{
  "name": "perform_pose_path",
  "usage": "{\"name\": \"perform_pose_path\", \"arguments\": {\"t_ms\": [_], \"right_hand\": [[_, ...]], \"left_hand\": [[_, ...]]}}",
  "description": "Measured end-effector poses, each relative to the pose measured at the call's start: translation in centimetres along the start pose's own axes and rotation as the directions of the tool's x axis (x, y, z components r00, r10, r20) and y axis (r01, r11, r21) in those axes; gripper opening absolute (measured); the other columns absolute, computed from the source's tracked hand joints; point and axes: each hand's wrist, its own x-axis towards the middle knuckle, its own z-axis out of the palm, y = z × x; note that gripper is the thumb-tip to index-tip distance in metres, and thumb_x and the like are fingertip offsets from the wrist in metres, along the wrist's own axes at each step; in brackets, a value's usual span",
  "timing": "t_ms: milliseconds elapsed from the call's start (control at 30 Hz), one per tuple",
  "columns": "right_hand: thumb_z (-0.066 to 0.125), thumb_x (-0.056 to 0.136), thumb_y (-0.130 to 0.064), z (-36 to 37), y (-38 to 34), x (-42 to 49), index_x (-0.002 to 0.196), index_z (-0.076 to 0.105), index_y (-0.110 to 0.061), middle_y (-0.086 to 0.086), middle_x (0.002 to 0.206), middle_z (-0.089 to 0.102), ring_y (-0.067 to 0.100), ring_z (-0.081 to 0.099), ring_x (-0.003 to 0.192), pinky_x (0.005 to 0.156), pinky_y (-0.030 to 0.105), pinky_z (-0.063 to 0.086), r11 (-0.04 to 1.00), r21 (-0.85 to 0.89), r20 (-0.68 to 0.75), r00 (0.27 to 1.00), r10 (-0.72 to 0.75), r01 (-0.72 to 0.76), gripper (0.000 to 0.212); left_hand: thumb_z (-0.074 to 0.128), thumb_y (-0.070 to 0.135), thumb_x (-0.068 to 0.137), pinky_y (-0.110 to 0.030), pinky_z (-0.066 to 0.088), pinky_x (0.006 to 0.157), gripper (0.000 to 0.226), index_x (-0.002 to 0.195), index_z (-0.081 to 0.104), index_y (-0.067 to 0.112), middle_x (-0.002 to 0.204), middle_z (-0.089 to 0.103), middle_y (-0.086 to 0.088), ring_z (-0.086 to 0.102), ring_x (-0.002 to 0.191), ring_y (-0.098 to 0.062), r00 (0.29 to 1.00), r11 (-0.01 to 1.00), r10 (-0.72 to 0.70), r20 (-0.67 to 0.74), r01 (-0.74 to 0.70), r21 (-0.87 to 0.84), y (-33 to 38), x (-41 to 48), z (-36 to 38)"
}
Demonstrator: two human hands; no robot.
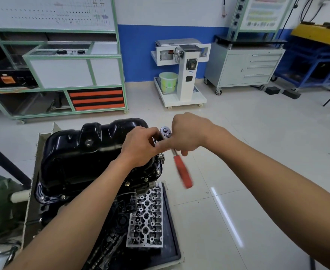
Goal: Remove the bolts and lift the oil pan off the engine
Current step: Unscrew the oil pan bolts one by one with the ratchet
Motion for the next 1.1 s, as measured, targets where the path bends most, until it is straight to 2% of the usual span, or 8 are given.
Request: {"name": "perform_pose_path", "arguments": {"t_ms": [167,300,433,567,633,767,900,1100], "right_hand": [[0.049,0.083,-0.063,1.2,-0.8,0.0,0.062,0.063,-0.017,-0.003,0.048,0.066,0.008,0.060,0.054,0.066,0.031,0.053,0.996,0.091,0.049,0.999,-0.008,0.003,0.052],[0.065,0.086,-0.050,0.6,-0.8,0.0,0.064,0.051,-0.016,-0.001,0.057,0.062,0.021,0.059,0.063,0.057,0.033,0.047,0.994,0.100,0.007,0.999,-0.053,0.052,0.042],[0.067,0.089,-0.025,0.1,-0.5,-0.4,0.073,0.042,-0.013,0.000,0.070,0.039,0.022,0.045,0.063,0.054,0.029,0.029,0.968,-0.243,-0.171,0.979,-0.111,0.067,0.032],[0.057,0.088,-0.004,-0.2,-0.3,-0.3,0.090,0.054,-0.018,0.003,0.074,0.039,0.032,0.049,0.080,0.065,0.034,0.036,0.909,-0.405,-0.300,0.926,-0.228,0.092,0.014],[0.053,0.087,-0.001,-0.2,0.1,0.3,0.108,0.066,-0.019,0.008,0.108,0.060,0.033,0.057,0.102,0.070,0.036,0.042,0.920,-0.340,-0.252,0.923,-0.290,0.196,0.031],[0.055,0.084,0.004,0.3,0.7,1.2,0.133,0.061,-0.025,-0.002,0.159,0.036,0.028,0.040,0.138,0.098,0.047,0.047,0.900,-0.256,-0.171,0.900,-0.401,0.353,0.057],[0.053,0.083,0.000,0.6,1.0,1.1,0.124,0.065,-0.018,0.001,0.149,0.047,0.031,0.048,0.125,0.091,0.046,0.049,0.911,-0.229,-0.214,0.895,-0.392,0.344,0.046],[0.063,0.085,-0.024,0.2,1.6,0.4,0.078,0.057,-0.018,0.004,0.081,0.053,0.030,0.054,0.073,0.056,0.030,0.034,0.987,-0.154,-0.332,0.938,-0.100,0.051,0.011]], "left_hand": [[0.042,0.053,0.065,-0.038,0.044,0.059,0.042,0.071,0.060,0.016,0.058,0.054,0.005,0.046,0.059,-0.019,1.000,1.000,0.019,-0.001,-0.019,0.005,-0.1,0.2,0.1],[0.056,0.062,0.072,-0.032,0.036,0.056,0.033,0.066,0.052,0.030,0.056,0.051,0.008,0.044,0.057,-0.015,0.998,0.998,0.060,-0.019,-0.060,-0.005,-0.3,0.0,0.0],[0.080,0.054,0.077,-0.032,0.045,0.066,0.026,0.080,0.071,0.030,0.069,0.065,0.009,0.053,0.069,-0.012,0.998,0.997,0.068,0.003,-0.068,0.032,-0.8,0.0,0.1],[0.086,0.041,0.078,-0.017,0.039,0.072,0.018,0.089,0.075,0.031,0.067,0.067,0.013,0.056,0.075,-0.011,0.997,0.999,0.043,0.057,-0.044,0.019,-0.8,0.1,-0.3],[0.085,0.036,0.081,-0.016,0.037,0.072,0.017,0.094,0.075,0.034,0.064,0.068,0.011,0.060,0.076,-0.005,0.996,0.999,0.035,0.083,-0.034,-0.008,-0.6,0.1,-0.6],[0.081,0.031,0.085,-0.023,0.039,0.072,0.017,0.101,0.075,0.031,0.066,0.070,0.011,0.062,0.072,-0.001,0.991,1.000,0.007,0.130,-0.003,-0.028,-0.3,0.1,-1.0],[0.083,0.033,0.083,-0.022,0.043,0.070,0.018,0.099,0.075,0.030,0.063,0.068,0.010,0.063,0.070,-0.009,0.996,1.000,0.003,0.090,-0.001,-0.022,-0.1,0.0,-0.8],[0.082,0.037,0.084,-0.020,0.039,0.067,0.014,0.095,0.074,0.032,0.060,0.068,0.011,0.062,0.071,-0.004,0.999,1.000,0.001,0.033,-0.001,-0.003,-0.2,0.1,-0.2]]}}
